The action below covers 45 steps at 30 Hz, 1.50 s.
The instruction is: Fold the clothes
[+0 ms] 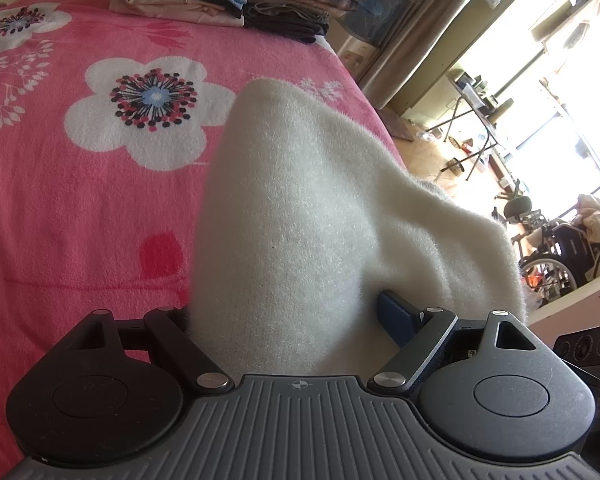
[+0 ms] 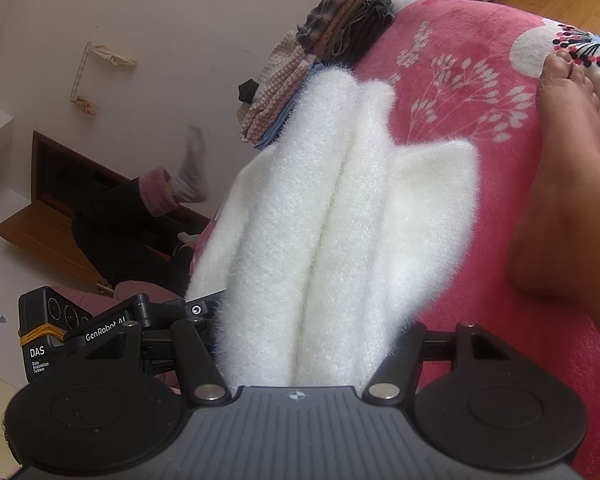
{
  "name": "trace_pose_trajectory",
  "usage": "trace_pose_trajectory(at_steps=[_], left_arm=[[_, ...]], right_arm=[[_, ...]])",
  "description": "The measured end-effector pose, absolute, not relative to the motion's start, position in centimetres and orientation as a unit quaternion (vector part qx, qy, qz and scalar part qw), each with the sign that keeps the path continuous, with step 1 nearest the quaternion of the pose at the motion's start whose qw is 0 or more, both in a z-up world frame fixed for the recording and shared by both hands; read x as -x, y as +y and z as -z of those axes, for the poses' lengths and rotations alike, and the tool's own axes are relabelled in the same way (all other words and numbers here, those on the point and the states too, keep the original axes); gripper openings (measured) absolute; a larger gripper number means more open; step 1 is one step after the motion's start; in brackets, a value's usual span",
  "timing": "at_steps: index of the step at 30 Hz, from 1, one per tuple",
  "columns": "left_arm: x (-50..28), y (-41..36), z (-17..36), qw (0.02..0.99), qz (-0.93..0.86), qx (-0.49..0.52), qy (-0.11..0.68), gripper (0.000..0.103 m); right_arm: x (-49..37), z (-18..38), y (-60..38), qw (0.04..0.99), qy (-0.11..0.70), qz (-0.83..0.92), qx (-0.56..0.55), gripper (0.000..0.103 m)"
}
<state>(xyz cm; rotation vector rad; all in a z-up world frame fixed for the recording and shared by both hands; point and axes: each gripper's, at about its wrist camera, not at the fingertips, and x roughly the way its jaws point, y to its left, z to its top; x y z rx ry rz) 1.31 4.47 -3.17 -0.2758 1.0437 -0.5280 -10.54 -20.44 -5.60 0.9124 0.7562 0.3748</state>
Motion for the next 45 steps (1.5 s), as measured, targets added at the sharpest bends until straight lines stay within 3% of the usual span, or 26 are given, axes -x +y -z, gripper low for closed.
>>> trace_pose_trajectory(at_steps=[45], left_arm=[[-1.4,5.1,4.5,0.816,0.251,0.147,0.499,0.084]], right_arm=[[10.5,6.1,-20.0,0.812,0.365,-0.167,-0.423,0.065]])
